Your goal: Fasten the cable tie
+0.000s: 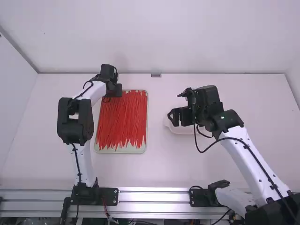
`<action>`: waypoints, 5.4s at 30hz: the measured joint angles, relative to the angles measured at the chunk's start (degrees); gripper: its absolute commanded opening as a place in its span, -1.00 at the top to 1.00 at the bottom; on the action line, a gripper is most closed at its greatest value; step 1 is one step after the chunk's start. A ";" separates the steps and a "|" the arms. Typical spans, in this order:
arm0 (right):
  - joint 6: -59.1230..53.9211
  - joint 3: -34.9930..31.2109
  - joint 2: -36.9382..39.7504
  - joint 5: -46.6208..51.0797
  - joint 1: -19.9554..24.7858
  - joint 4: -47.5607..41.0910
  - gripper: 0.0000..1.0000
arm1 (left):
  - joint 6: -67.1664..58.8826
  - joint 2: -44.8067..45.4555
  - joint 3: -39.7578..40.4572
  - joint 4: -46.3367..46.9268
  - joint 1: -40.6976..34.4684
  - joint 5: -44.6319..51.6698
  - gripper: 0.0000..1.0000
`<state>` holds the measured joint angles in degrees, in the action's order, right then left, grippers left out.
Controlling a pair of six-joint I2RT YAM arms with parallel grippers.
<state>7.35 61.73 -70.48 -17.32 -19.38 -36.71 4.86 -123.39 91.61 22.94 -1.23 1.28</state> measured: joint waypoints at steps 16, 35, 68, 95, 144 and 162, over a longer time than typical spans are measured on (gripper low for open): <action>-0.02 0.00 0.00 0.61 -0.02 -0.09 -0.96 | 0.04 0.00 -3.23 -2.67 0.00 -1.40 0.41; 0.00 0.00 0.00 0.59 0.00 -0.11 -0.96 | 0.02 0.02 -6.62 -8.59 -0.02 -1.62 0.42; -0.02 0.00 0.00 1.05 0.00 0.31 -0.96 | 0.74 -1.44 -5.14 -5.05 -0.13 -2.45 0.95; 0.00 0.00 0.00 1.03 0.00 0.50 -0.96 | 2.69 -1.40 24.90 21.27 -0.11 -3.50 0.96; -0.13 0.00 0.00 -22.82 -1.09 16.85 -0.96 | 9.40 51.56 -24.28 -5.44 -5.42 12.63 0.96; 3.15 0.00 0.00 -12.46 -13.62 25.33 -0.81 | 17.33 51.56 -24.28 -19.89 -17.88 19.76 0.96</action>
<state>10.50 61.73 -70.48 -29.78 -32.99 -11.38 22.20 -71.83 67.33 3.05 -19.11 21.04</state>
